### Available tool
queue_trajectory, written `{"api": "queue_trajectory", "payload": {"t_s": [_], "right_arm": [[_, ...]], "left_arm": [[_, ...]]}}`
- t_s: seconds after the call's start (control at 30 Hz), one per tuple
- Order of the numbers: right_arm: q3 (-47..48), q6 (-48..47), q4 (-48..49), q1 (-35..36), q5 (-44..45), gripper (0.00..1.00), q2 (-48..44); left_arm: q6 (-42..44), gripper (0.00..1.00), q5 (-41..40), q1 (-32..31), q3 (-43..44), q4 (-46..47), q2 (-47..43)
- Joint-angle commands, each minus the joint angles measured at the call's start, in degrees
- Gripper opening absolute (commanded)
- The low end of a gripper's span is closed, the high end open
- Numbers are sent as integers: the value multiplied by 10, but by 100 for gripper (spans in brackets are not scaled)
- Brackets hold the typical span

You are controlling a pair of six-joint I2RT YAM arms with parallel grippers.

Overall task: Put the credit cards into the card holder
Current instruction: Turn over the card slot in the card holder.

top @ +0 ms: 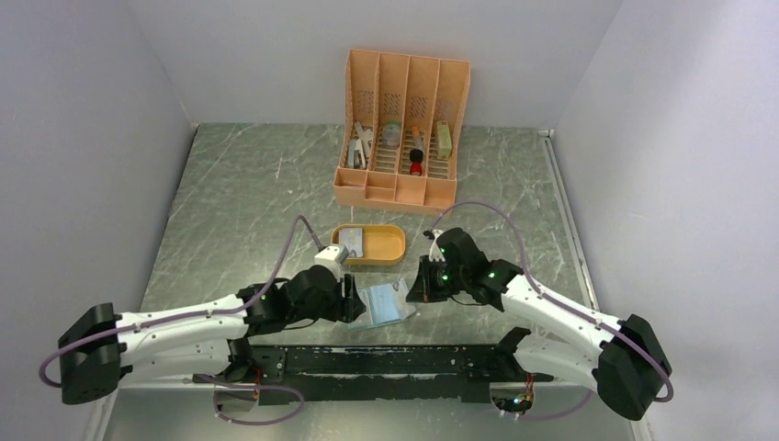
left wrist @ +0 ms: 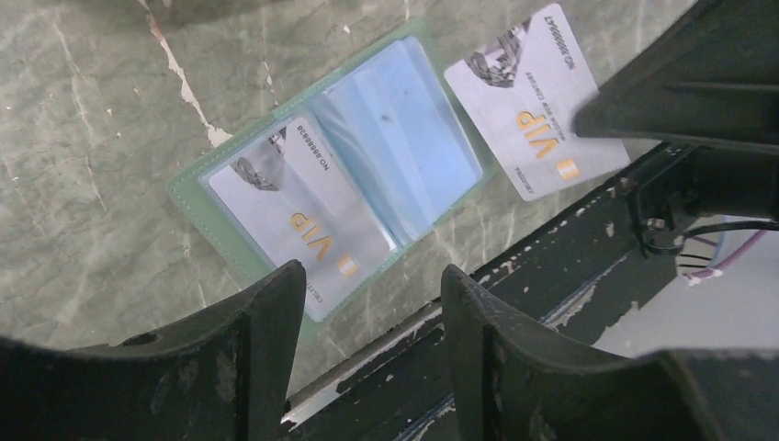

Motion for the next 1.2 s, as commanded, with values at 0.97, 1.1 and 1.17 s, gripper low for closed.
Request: {"api": "queue_trajectory", "payload": {"t_s": [0.97,1.1,1.17], "right_arm": [[-64,55,118,37,-62,0,75],[-62,58,124,44,-60,0,81],[-63,59,124,45,-59,0,81]], "left_arm": [[-1,56,18,-5,87,67,191],[1,55,21,-6,97,65,213],[2,54,19,-5,103,61,224]]}}
